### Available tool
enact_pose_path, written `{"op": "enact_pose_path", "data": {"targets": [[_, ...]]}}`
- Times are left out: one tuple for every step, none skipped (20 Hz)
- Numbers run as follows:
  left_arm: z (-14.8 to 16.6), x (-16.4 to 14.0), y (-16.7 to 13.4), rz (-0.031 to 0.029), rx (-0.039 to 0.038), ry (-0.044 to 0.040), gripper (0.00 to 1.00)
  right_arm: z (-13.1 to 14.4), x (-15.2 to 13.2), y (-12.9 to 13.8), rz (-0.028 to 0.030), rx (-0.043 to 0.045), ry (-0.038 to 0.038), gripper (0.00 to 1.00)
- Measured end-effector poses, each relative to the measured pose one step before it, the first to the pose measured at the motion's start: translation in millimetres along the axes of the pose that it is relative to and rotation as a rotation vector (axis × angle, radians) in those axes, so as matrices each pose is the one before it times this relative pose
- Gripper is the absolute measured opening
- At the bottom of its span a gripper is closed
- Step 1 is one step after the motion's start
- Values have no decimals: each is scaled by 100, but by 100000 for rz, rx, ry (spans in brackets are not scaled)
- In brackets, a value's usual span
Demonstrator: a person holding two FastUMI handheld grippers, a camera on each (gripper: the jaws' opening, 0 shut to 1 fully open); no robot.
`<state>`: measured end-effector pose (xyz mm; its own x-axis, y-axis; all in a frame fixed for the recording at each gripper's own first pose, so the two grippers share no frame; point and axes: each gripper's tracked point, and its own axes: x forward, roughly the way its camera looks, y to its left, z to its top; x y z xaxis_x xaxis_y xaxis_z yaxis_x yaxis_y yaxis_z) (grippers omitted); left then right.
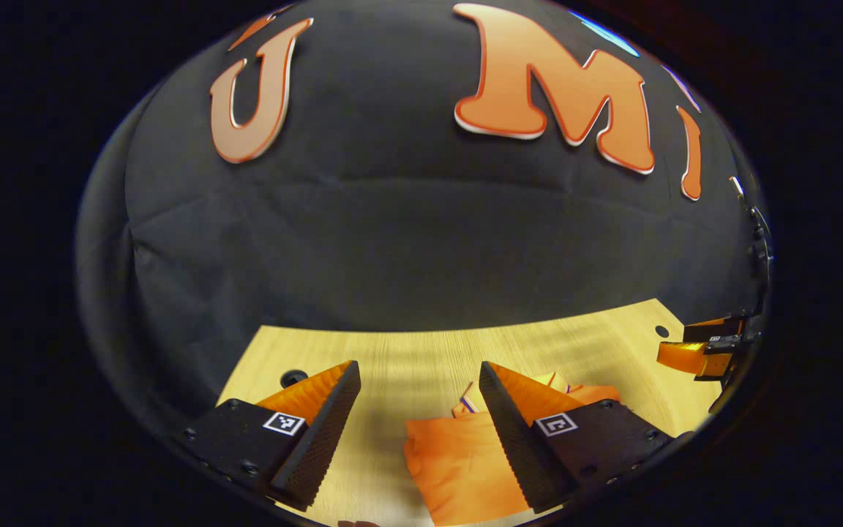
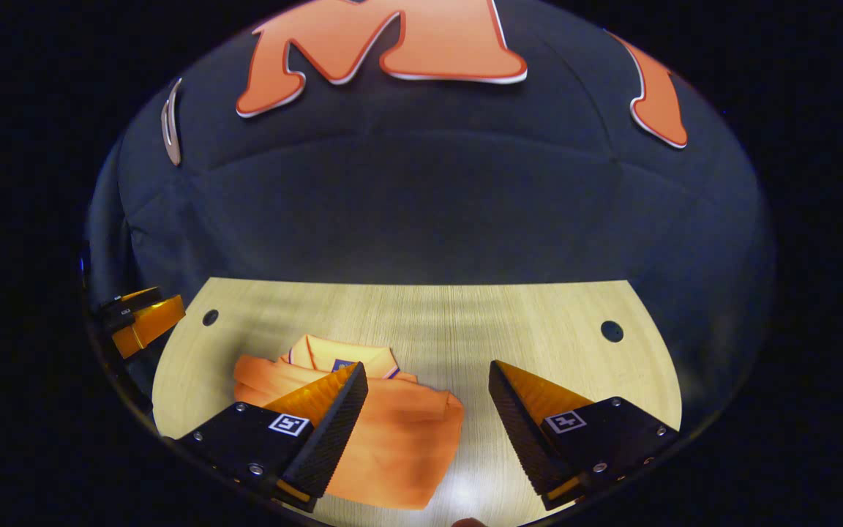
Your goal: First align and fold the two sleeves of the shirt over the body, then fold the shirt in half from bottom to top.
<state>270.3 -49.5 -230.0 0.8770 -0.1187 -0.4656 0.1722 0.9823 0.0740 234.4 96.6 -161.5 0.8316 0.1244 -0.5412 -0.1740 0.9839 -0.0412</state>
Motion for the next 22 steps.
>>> {"op": "enact_pose_path", "data": {"targets": [[1277, -1248, 167, 99, 607, -3369, 98, 995, -1553, -214, -117, -287, -2853, 100], [1352, -1347, 85, -16, 919, -2980, 98, 935, -1398, -81, -228, -747, -2749, 100], [1590, -1205, 194, 239, 968, -3071, 98, 749, -1286, -9, -122, -917, -2835, 100], [700, -1002, -246, 562, 1322, -2317, 98, 735, -1281, 7, -235, -728, -2737, 100], [1345, -1391, -194, 633, 202, -2548, 98, 985, -1392, 34, 104, -393, -3362, 100], [1403, -1340, -771, -1776, -654, -3015, 98, 953, -1421, 218, 473, -456, -3580, 100], [1507, -1319, -875, -1715, -1345, -3852, 98, 876, -1430, 395, 868, -491, -3591, 100], [1499, -1321, -415, -1751, -1462, -3733, 98, 893, -1408, 470, 881, -430, -3464, 100], [1074, -1256, -220, -885, -1043, -3192, 98, 312, -1591, 134, 305, -463, -1757, 100], [959, -1207, -676, -457, -547, -3284, 98, 583, -1622, 231, 643, -383, -2763, 100], [1175, -1532, -428, 167, -652, -3322, 98, 884, -1378, 371, 595, -375, -3058, 100], [1035, -1407, -264, 159, -836, -2815, 98, 557, -1322, 370, 1153, -755, -3132, 100], [741, -1222, -161, 227, -913, -2155, 98, 752, -1508, 307, 1099, -879, -2997, 100], [370, -1279, -182, 275, -935, -1774, 98, 704, -1253, 158, 1002, -502, -3079, 100], [436, -1278, -62, 554, -940, -1572, 98, 359, -189, -214, -188, 680, -2611, 100], [379, -1127, 9, 899, -758, -1258, 99, 578, -647, -82, 138, 1069, -3394, 100], [221, -1112, 209, 2036, -665, -1120, 98, 655, -1253, 5, 1109, 636, -4210, 100], [253, -1422, 430, 2772, -959, -2360, 98, 236, -765, -100, 2005, 113, -2628, 100], [489, -1339, 429, 3355, -1854, -3216, 98, 217, -1270, -115, 1409, -273, -1615, 100], [388, -1012, 361, 2680, -3110, -2575, 98, -30, -755, -307, 580, -351, 125, 100], [278, -1140, -3, 1465, -2926, -1575, 96, -174, -487, 19, 958, -370, 1006, 100], [-108, -1035, -34, 801, -2029, -384, 100, -201, -410, -75, 561, -52, 481, 100]]}}
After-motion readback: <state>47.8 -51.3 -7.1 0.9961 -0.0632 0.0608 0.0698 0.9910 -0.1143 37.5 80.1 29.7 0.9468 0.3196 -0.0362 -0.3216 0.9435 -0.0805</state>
